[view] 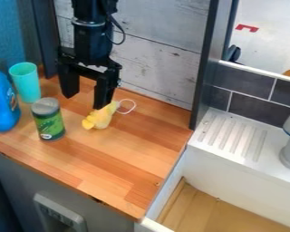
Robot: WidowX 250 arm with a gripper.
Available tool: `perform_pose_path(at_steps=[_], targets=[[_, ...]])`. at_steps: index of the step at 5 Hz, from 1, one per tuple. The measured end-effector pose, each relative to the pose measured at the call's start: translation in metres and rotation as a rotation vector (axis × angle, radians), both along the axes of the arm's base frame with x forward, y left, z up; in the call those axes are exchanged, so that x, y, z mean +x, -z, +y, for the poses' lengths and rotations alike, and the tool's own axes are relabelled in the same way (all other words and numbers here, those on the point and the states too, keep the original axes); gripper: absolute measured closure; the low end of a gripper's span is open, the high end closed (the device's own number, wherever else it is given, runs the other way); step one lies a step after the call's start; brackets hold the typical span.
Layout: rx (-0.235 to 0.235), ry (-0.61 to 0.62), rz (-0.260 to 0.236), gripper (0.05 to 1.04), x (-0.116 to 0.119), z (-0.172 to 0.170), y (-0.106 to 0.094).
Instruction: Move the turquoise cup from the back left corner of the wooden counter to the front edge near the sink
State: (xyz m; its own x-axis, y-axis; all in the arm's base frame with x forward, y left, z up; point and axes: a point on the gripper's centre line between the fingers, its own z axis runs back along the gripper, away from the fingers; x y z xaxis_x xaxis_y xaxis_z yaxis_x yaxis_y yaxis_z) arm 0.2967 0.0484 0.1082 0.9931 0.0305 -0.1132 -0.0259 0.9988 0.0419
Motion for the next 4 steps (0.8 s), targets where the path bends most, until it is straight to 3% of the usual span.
perform_pose_path(at_steps=[1,2,3,4], targets=[[-0.007,-0.001,0.03,0.083,-0.001,-0.001,0.008],[-0.022,0.006,-0.024,0.083,0.015,0.02,-0.01],[0.008,-0.038,-0.073,0.083,0.019,0.054,-0.023],[0.066,-0.059,-0.099,0.083,0.022,0.084,-0.022]])
